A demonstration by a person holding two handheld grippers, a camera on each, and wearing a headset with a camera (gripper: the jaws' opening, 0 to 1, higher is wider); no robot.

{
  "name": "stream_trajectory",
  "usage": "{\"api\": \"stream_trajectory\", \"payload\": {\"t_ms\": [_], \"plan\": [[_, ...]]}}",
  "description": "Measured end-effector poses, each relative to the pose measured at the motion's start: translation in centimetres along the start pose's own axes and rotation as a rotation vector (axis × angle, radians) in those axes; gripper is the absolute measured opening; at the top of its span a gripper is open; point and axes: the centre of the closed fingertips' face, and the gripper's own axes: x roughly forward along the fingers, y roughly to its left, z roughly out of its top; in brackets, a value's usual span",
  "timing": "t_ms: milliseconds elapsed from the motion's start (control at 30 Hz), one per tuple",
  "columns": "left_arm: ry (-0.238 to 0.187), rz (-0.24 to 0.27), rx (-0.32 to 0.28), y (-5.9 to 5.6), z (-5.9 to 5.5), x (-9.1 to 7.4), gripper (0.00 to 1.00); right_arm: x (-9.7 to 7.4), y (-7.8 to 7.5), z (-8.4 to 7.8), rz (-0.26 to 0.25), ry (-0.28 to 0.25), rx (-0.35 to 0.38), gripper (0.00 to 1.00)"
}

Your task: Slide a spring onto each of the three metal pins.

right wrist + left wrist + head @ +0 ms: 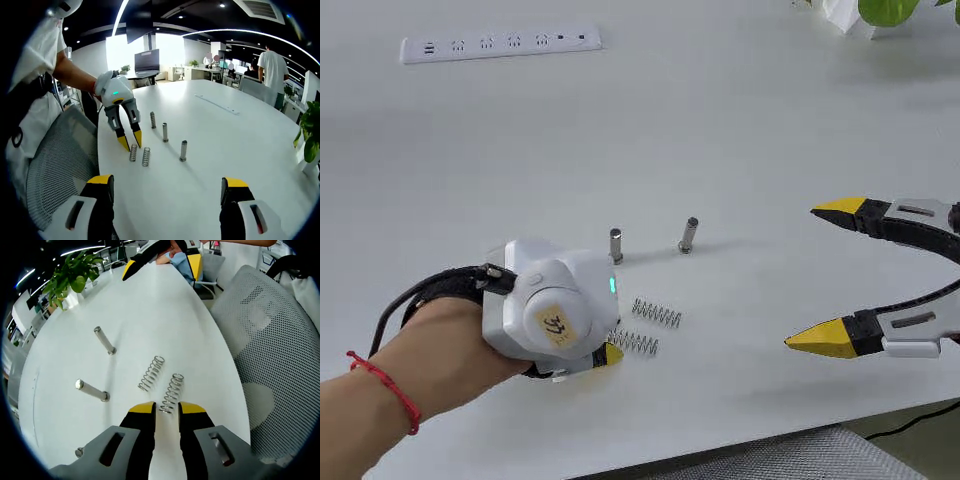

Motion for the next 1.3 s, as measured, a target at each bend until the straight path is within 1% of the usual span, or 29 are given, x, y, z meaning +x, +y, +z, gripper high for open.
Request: {"api": "stream_trajectory", "payload": {"t_ms": [67,167,533,633,700,833,967,1133,1300], "plan": [[0.019,0.000,0.015,0.0,-0.3,0.1,0.10,0.0,-0.1,0.0,-0.004,-0.003,0.004,0.87],[0.017,-0.010,0.011,-0.1,-0.3,0.1,0.08,0.0,-0.1,0.1,-0.008,-0.004,0.004,0.87],[0.014,-0.010,-0.002,-0.2,-0.5,0.2,0.07,0.3,0.1,-0.1,-0.007,-0.006,0.011,0.86],[0.002,-0.027,-0.028,-0.6,-0.3,0.2,0.07,0.4,0.3,-0.1,-0.005,-0.006,0.011,0.85],[0.003,-0.027,-0.038,-0.6,-0.4,0.2,0.07,0.4,0.3,-0.1,-0.005,-0.007,0.012,0.85],[-0.016,-0.035,-0.077,-0.8,-0.3,0.1,0.07,0.4,0.4,-0.1,-0.006,-0.007,0.016,0.85],[-0.023,-0.039,-0.090,-1.0,-0.3,0.0,0.07,0.5,0.4,-0.1,-0.003,-0.006,0.016,0.85],[-0.042,-0.039,-0.110,-1.1,0.1,-0.3,0.07,0.5,0.5,-0.1,0.000,-0.004,0.014,0.84],[-0.038,-0.043,-0.115,-1.3,-0.1,-0.3,0.07,0.5,0.5,0.0,0.000,-0.004,0.012,0.84]]}}
